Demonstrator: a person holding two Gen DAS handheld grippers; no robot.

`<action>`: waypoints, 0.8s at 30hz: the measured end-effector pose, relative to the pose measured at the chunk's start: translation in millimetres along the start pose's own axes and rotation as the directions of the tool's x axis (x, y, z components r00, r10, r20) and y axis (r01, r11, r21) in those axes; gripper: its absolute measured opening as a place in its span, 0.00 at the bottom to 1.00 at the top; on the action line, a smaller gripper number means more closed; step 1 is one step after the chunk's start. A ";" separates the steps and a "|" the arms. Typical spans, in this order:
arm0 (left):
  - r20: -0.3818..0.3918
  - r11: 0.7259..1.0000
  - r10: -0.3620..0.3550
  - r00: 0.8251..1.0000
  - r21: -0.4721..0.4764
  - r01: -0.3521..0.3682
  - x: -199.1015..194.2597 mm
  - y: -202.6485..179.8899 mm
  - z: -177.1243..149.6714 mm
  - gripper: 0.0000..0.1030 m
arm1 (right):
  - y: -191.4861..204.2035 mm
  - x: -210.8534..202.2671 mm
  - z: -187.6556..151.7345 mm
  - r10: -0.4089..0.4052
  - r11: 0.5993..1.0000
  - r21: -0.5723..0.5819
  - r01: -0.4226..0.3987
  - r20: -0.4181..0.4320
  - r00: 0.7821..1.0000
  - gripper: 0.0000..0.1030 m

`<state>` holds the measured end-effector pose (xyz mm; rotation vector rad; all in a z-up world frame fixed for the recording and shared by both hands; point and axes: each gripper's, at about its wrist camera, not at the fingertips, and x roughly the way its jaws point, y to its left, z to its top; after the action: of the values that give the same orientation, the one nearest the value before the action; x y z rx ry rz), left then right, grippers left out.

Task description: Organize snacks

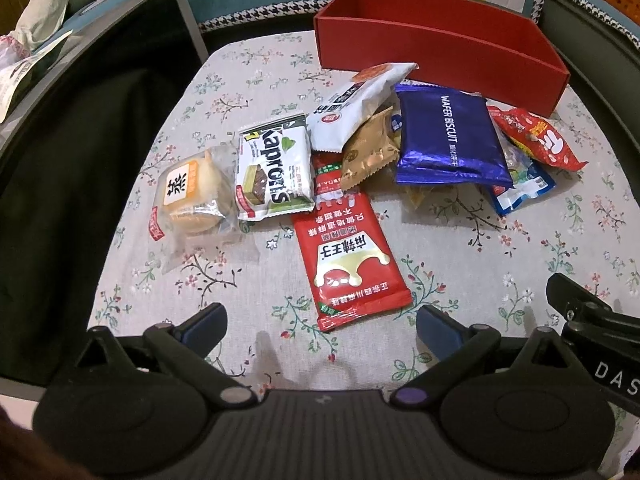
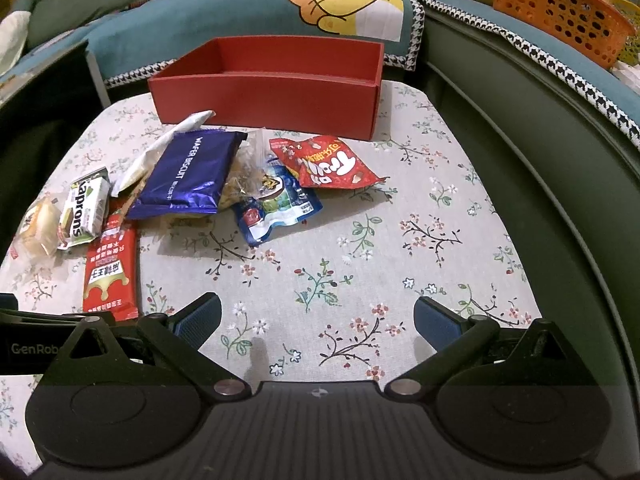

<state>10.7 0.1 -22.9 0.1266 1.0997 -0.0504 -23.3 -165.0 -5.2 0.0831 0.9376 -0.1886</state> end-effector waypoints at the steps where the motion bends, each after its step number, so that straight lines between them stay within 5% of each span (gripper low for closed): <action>1: -0.002 1.000 0.001 1.000 0.000 -0.001 0.4 0.1 0.0 1.00 | 0.3 0.3 0.0 0.000 1.000 -0.001 0.000 -0.001 1.000 1.00; 14: -0.026 1.000 -0.018 0.999 -0.018 0.018 10.4 8.4 4.9 1.00 | 8.1 5.1 10.6 0.021 1.000 -0.011 -0.021 -0.010 1.000 1.00; 24: -0.053 0.996 -0.038 0.998 -0.083 0.033 26.6 29.6 9.8 1.00 | 60.1 33.0 88.3 0.014 0.994 -0.106 -0.010 0.038 0.999 1.00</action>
<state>34.5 28.8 -39.8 0.0353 1.1566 -0.0338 77.6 -123.7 19.6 -0.0128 0.9062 -0.1288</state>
